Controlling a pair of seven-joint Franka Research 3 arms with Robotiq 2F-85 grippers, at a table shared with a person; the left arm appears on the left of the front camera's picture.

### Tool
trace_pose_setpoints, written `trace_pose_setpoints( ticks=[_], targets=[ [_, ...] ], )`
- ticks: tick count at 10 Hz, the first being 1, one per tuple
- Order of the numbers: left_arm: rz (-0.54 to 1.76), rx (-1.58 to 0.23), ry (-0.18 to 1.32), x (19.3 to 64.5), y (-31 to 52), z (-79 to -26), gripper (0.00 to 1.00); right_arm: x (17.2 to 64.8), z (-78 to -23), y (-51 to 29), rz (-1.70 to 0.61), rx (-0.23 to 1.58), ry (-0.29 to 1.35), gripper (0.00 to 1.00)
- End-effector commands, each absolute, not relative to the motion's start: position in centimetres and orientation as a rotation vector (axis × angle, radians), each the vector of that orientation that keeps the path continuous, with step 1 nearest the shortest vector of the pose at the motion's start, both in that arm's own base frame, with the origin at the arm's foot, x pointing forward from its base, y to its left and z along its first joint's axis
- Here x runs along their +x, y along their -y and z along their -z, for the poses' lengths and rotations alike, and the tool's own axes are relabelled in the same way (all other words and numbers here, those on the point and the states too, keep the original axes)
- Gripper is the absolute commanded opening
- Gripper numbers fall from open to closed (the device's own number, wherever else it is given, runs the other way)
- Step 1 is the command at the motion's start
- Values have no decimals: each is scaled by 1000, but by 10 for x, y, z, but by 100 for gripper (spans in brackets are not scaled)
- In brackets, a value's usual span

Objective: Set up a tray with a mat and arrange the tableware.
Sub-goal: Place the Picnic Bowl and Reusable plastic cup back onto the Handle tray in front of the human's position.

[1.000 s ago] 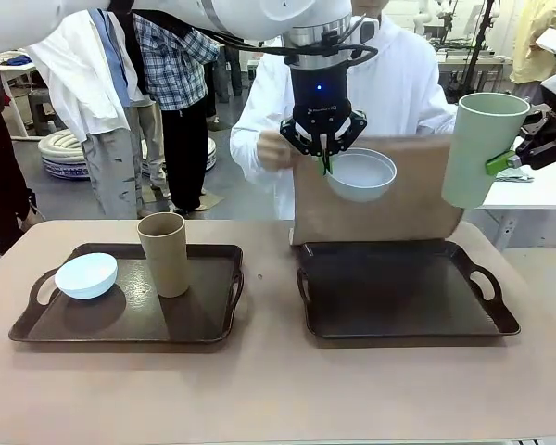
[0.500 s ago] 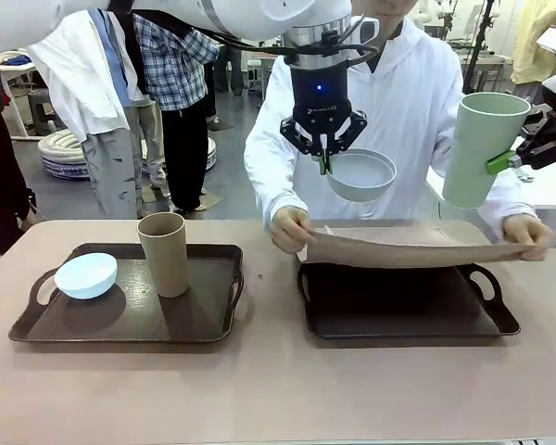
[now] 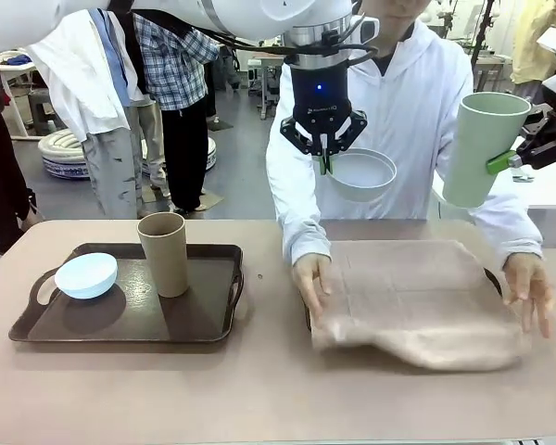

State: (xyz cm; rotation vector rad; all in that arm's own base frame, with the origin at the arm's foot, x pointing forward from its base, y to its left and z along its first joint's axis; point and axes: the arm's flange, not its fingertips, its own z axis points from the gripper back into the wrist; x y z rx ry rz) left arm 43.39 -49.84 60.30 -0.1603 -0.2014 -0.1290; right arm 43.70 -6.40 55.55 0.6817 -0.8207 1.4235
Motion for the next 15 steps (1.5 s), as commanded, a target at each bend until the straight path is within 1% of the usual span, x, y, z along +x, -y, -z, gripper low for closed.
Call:
trace_pose_setpoints(
  ticks=[1, 15],
  targets=[
    [145, -175, 207, 434, 498, -605, 0, 436, -557, 62, -1435, 682, 841, 0],
    [145, -175, 207, 434, 498, -605, 0, 436, -557, 62, -1435, 682, 841, 0]
  ],
)
